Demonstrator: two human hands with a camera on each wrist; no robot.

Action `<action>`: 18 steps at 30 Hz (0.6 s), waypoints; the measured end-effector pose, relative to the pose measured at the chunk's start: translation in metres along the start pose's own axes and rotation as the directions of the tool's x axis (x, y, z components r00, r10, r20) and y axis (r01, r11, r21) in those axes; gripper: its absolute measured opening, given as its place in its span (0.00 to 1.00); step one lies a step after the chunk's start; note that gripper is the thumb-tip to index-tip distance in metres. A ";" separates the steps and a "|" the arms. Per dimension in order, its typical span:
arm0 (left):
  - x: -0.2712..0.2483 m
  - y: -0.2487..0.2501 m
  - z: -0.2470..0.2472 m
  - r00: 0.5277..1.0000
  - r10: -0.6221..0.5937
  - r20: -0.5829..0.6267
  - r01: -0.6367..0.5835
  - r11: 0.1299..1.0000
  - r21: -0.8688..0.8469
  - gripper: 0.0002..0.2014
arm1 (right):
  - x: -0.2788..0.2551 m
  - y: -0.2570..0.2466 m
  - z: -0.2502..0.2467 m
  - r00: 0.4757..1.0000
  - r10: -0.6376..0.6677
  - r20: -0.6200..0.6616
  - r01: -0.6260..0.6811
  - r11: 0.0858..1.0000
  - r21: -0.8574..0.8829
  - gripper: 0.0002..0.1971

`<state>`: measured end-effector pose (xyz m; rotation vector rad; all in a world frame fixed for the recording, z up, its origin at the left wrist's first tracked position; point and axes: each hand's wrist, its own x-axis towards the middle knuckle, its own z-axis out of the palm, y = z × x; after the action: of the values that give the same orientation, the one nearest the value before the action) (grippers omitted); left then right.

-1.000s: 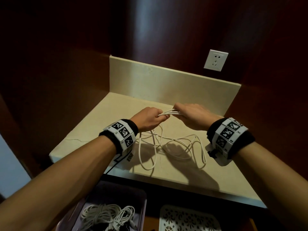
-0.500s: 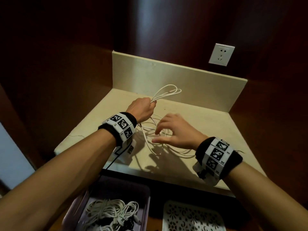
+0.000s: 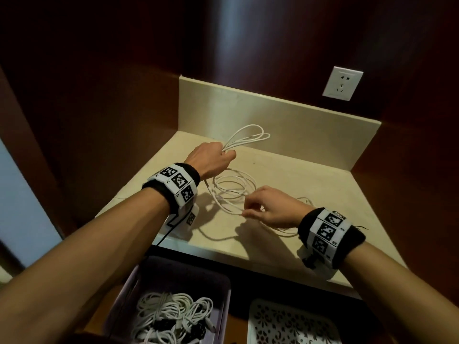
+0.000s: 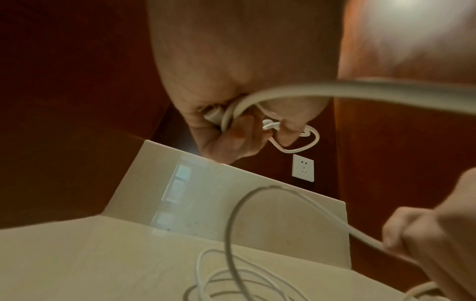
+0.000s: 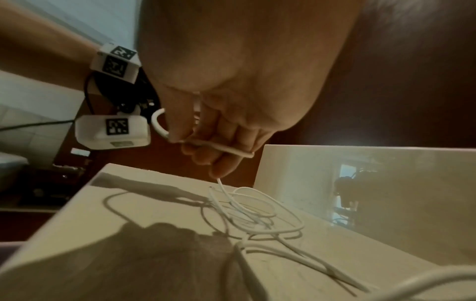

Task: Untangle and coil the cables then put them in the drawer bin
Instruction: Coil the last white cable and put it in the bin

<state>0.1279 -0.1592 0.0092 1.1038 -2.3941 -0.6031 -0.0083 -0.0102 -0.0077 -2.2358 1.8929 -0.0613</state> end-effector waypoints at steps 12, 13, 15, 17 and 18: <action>-0.020 0.000 -0.005 0.966 0.118 0.229 -0.116 0.993 -0.024 0.29 | 0.012 0.033 -0.029 0.850 0.311 -0.425 -0.328 0.944 0.035 0.16; -0.020 0.001 -0.005 0.965 0.119 0.235 -0.124 0.992 0.005 0.26 | 0.012 0.033 -0.030 0.838 0.322 -0.440 -0.341 0.939 0.038 0.16; -0.017 -0.002 -0.006 0.964 0.116 0.239 -0.133 0.989 0.058 0.23 | 0.010 0.032 -0.031 0.820 0.340 -0.461 -0.357 0.932 0.053 0.16; -0.016 -0.005 -0.007 0.965 0.106 0.241 -0.133 0.986 0.098 0.20 | 0.007 0.032 -0.030 0.808 0.357 -0.468 -0.362 0.928 0.083 0.15; -0.015 -0.006 -0.007 0.965 0.105 0.240 -0.134 0.985 0.108 0.19 | 0.006 0.032 -0.030 0.809 0.365 -0.461 -0.361 0.927 0.102 0.15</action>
<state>0.1442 -0.1521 0.0080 0.9737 -2.7118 -0.5775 -0.0435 -0.0255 0.0151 -1.9246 2.5333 -0.6074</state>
